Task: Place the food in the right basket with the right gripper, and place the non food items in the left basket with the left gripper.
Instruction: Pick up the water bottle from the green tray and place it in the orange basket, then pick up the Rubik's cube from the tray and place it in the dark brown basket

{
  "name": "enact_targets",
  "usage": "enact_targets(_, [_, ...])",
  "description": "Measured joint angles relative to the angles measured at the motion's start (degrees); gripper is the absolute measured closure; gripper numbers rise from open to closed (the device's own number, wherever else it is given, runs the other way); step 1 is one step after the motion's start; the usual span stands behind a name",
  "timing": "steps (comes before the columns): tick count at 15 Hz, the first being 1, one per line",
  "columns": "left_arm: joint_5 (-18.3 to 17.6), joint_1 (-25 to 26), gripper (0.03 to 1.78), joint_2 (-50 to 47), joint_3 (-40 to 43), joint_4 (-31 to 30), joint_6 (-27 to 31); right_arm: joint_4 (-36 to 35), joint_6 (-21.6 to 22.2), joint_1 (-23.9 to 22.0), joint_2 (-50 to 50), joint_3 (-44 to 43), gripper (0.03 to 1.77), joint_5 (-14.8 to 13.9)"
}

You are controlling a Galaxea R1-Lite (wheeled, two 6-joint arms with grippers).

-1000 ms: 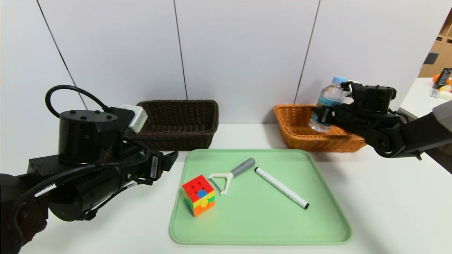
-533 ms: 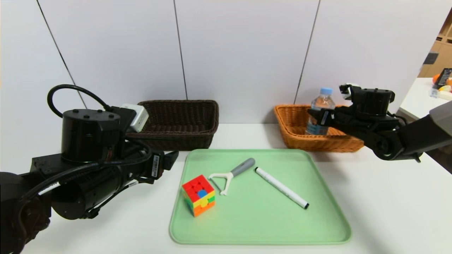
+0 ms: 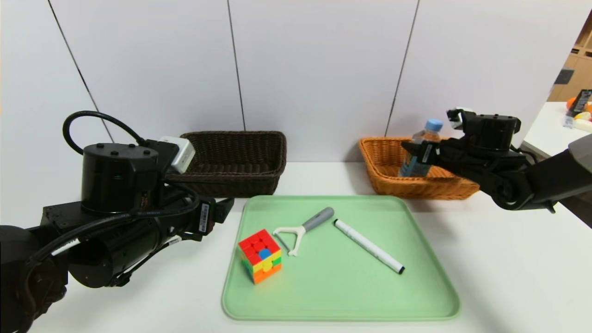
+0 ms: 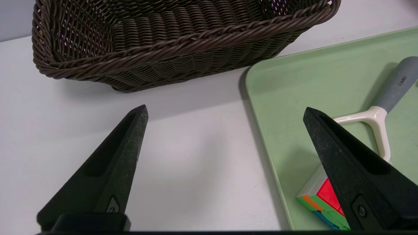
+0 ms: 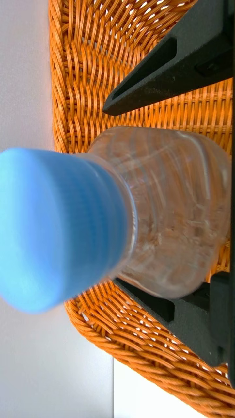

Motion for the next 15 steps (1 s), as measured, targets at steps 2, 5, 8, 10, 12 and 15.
enact_targets(2, [0.01,0.04,0.12,-0.02,0.00,-0.04,0.00,0.39,-0.65,0.48,-2.40,1.45,0.21,-0.09])
enact_targets(5, [0.01,0.01,0.12,-0.05,0.00,-0.04,0.00,2.51,-1.57,1.05,-7.89,3.78,0.17,-0.09])
enact_targets(8, [0.01,0.04,0.12,-0.06,-0.60,-0.02,0.06,7.97,-1.90,1.29,-16.29,7.30,0.15,0.15])
enact_targets(10, [0.01,0.04,0.12,-0.11,-1.27,0.41,0.16,13.09,-2.62,1.33,-22.63,9.36,0.13,0.22])
enact_targets(12, [0.01,-0.10,0.12,-0.13,-1.49,0.59,0.20,20.57,-3.17,1.35,-29.29,10.19,0.12,0.11])
enact_targets(15, [0.85,-0.90,0.12,-0.20,-1.37,0.61,0.59,32.01,-3.18,0.63,-37.53,10.06,0.11,0.02])
